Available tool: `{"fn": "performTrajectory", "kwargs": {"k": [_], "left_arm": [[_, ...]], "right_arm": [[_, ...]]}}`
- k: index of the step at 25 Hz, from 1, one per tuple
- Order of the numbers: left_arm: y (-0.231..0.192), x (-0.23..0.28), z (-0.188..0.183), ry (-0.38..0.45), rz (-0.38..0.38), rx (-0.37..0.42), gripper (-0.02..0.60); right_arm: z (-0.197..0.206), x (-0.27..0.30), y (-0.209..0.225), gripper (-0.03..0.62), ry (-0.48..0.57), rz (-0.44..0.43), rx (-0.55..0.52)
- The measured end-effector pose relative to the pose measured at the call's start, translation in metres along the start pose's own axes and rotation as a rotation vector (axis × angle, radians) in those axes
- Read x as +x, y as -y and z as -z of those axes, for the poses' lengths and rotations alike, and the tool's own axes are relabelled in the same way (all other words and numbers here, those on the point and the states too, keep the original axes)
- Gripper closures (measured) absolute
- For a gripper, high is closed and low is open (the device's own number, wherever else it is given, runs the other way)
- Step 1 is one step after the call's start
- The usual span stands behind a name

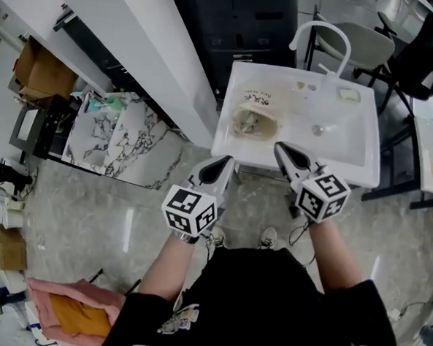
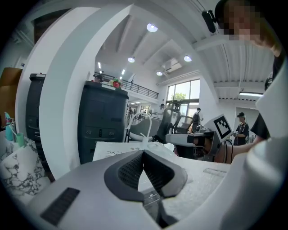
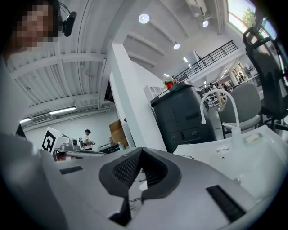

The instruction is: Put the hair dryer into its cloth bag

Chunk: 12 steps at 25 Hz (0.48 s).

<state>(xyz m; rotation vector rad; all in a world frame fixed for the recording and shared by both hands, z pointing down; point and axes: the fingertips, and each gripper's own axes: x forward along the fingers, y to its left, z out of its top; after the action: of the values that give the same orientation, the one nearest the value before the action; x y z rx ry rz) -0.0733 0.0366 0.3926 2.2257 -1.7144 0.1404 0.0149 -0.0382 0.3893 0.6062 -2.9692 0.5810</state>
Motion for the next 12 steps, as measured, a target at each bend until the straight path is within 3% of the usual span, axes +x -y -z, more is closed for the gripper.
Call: {"fn": "performTrajectory", "kwargs": {"k": [12], "left_arm": [[-0.027, -0.02, -0.005, 0.004, 0.124, 0.06, 0.578]], "right_arm": [[0.002, 0.018, -0.037, 0.597, 0.026, 0.13, -0.006]]}}
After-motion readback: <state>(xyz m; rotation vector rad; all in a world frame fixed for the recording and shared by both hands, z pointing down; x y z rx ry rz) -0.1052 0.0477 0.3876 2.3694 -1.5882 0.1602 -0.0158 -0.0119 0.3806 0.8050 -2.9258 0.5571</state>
